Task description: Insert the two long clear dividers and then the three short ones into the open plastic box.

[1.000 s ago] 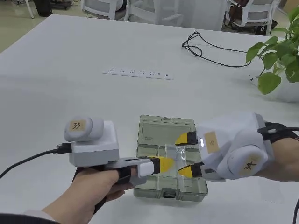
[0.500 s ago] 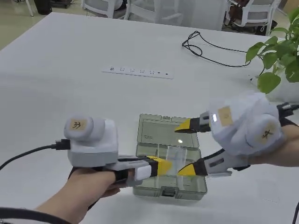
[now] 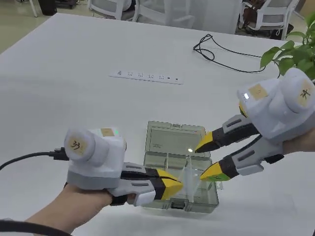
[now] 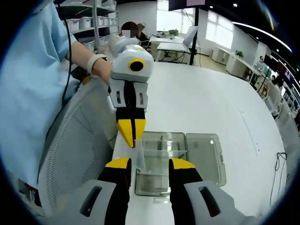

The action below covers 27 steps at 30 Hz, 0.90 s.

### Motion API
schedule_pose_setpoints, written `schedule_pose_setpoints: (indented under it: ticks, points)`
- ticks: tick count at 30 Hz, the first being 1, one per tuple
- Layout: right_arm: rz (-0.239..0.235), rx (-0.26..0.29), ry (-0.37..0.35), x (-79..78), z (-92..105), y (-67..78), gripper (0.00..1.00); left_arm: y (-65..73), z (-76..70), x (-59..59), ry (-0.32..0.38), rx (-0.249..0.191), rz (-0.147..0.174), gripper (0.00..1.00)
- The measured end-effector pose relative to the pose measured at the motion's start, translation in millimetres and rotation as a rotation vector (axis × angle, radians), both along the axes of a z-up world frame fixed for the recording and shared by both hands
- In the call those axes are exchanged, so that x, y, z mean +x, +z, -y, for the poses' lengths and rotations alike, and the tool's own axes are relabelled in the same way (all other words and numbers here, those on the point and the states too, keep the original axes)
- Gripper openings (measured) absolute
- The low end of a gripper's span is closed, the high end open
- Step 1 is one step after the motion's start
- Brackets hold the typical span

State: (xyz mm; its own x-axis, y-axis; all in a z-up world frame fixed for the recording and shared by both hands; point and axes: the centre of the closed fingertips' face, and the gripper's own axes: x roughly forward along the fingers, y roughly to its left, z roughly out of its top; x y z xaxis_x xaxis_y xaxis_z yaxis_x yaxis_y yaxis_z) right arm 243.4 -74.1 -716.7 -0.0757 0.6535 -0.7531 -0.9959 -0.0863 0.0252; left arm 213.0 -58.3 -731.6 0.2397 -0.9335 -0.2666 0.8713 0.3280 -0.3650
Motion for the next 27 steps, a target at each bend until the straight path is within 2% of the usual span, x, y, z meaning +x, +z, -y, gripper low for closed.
schedule_pose_setpoints:
  ticks: [1,2,3,6,9,12,15,23,24,26,27]
  points:
    - [-0.005,-0.010,0.007,-3.1,-0.4,0.5,0.29,0.6,-0.2,-1.2,-0.007,-0.002,0.005,0.00]
    - [-0.010,-0.021,0.019,-5.6,0.2,-0.1,0.25,0.4,-1.0,-0.6,-0.017,0.010,0.039,0.00]
    - [-0.028,-0.040,0.029,-10.6,0.1,-0.4,0.23,-0.8,-1.6,-2.6,-0.031,0.025,0.057,0.00]
    - [-0.075,-0.052,0.066,-21.8,-1.9,0.5,0.18,-1.1,-1.0,-5.5,-0.047,0.025,0.054,0.00]
    - [-0.099,-0.071,0.097,-30.1,-4.5,-0.4,0.15,-1.0,-0.5,-8.3,-0.059,0.032,0.068,0.00]
    - [-0.104,-0.085,0.114,-30.9,-6.5,-1.7,0.10,-1.6,0.3,-10.7,-0.074,0.040,0.082,0.00]
    - [-0.136,-0.095,0.130,-34.4,-6.3,-1.0,0.06,-1.1,0.5,-11.2,-0.070,0.031,0.075,0.00]
    - [-0.156,-0.130,0.178,-40.0,-4.0,-5.2,0.03,-1.4,4.2,-15.8,-0.090,0.039,0.086,0.00]
    - [-0.156,-0.133,0.181,-40.5,-3.9,-5.6,0.03,-1.6,4.9,-17.5,-0.094,0.036,0.070,0.00]
    - [-0.147,-0.135,0.198,-41.3,-3.5,-6.1,0.03,-2.1,4.9,-16.8,-0.091,0.038,0.073,0.00]
    - [-0.158,-0.141,0.191,-41.6,-3.4,-6.6,0.02,-2.5,5.0,-17.0,-0.094,0.038,0.068,0.00]
